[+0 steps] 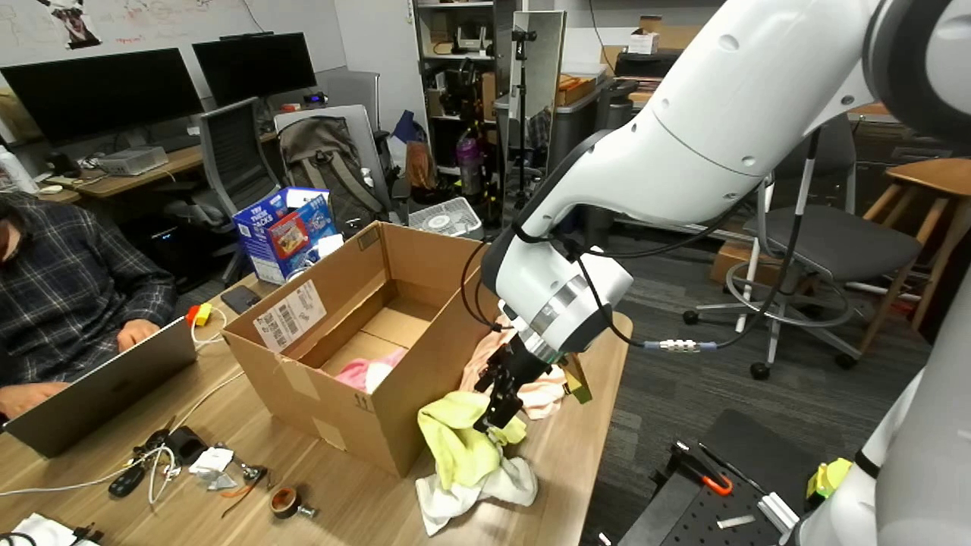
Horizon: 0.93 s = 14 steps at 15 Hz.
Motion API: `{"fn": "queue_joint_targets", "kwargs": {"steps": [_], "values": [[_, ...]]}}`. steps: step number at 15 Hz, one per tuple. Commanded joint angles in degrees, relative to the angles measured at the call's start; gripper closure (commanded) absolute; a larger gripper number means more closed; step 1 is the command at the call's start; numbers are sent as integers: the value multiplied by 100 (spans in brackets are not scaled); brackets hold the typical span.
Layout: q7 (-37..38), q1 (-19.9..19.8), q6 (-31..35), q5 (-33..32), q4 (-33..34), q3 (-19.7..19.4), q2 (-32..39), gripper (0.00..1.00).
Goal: Put the clothes on the side in the box
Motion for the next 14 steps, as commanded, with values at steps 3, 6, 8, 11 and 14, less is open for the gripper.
{"fn": "queue_joint_targets", "kwargs": {"steps": [3, 6, 8, 11, 14], "values": [[63, 255, 1473, 193, -31, 102, 89, 0], [120, 390, 2134, 123, -82, 166, 268, 0], [386, 460, 2264, -115, -177, 223, 444, 0], [941, 552, 2134, -596, -308, 271, 746, 0], [1533, 679, 1975, -1163, -407, 248, 941, 0]]}}
